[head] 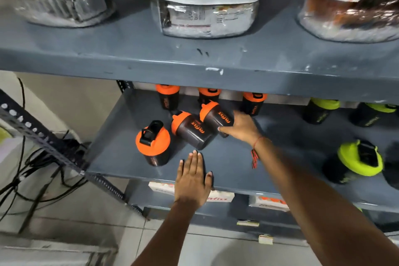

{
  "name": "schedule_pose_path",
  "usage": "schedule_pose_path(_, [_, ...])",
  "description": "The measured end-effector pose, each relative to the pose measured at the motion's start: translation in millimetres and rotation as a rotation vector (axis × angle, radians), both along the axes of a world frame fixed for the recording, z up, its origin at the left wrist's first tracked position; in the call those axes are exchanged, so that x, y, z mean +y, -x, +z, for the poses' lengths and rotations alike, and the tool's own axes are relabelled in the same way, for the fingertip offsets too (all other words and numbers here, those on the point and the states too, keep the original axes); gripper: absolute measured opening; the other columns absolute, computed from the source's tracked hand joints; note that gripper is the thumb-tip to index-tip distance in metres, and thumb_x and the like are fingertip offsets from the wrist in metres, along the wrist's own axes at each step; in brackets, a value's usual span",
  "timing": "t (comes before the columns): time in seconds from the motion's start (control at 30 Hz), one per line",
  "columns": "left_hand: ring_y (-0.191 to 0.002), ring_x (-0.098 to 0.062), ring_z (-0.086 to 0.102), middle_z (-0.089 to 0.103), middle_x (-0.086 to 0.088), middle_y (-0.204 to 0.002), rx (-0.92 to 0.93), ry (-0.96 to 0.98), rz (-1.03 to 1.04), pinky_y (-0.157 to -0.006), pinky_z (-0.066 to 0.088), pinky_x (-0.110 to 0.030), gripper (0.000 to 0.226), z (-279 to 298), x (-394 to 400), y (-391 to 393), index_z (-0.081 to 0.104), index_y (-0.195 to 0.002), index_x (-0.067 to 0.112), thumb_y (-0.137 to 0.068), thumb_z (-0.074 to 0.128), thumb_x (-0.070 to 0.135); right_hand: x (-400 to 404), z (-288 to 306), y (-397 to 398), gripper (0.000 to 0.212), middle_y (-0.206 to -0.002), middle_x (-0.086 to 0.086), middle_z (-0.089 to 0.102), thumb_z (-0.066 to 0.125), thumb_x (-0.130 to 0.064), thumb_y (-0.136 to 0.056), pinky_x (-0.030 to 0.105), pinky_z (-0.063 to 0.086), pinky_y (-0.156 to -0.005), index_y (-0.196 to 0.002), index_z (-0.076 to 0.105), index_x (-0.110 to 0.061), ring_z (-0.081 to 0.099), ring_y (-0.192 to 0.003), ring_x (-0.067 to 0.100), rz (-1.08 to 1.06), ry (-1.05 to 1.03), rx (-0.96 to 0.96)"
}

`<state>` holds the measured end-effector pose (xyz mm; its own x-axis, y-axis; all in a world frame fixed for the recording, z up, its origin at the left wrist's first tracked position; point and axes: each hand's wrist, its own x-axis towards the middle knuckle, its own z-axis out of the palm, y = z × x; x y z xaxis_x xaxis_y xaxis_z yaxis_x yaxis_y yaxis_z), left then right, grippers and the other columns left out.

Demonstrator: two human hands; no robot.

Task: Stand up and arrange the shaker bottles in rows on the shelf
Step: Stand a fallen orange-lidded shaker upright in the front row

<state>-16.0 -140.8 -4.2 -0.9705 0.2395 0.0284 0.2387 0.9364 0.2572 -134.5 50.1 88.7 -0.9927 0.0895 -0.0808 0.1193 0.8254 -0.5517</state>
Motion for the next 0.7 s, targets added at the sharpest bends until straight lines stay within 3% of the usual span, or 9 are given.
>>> schedule_pose_path(0.13, [-0.142,-0.024,0.017,0.028,-0.013,-0.152,0.059,-0.012,-0.002,-0.111,0.005,-0.043,0.066,-7.7,0.3,-0.4,0.026,-0.145,0.003,-0.094,0.022,0.045,-6.5,9.4,21.2,0.061,-0.109,0.012,0.071,0.078,-0.052,-0.066,0.033,0.053,-0.078,-0.113,0.067,-0.014,0.067,-0.099,0.031,0.069,-0.130,-0.122])
schedule_pose_path(0.3, [-0.143,-0.021,0.015,0.028,-0.011,-0.153,0.098,-0.006,-0.006,-0.112,0.006,-0.043,0.065,-8.0,-0.5,-1.2,0.025,-0.146,0.004,-0.095,0.025,0.044,-12.8,9.2,29.5,0.053,-0.099,0.009,0.072,0.078,-0.047,-0.058,0.030,0.055,-0.075,-0.102,0.070,-0.019,0.068,-0.089,0.029,0.071,-0.186,-0.201])
schedule_pose_path(0.47, [-0.143,-0.021,0.013,0.026,-0.010,-0.153,0.119,0.003,-0.008,-0.111,0.005,-0.043,0.065,-10.0,-1.0,-1.8,0.023,-0.147,0.005,-0.096,0.022,0.045,-14.5,7.2,30.3,0.052,-0.097,0.005,0.069,0.080,-0.043,-0.059,0.032,0.057,-0.082,-0.105,0.068,-0.021,0.067,-0.089,0.025,0.048,-0.192,-0.220])
schedule_pose_path(0.7, [-0.143,-0.021,0.012,0.025,-0.011,-0.154,0.130,0.004,-0.004,-0.112,0.007,-0.044,0.065,-10.8,-0.8,-0.1,0.022,-0.147,0.005,-0.096,0.021,0.045,-14.5,5.3,19.9,0.055,-0.102,0.009,0.070,0.081,-0.044,-0.060,0.029,0.054,-0.075,-0.106,0.067,-0.017,0.067,-0.091,0.029,0.017,-0.208,-0.167])
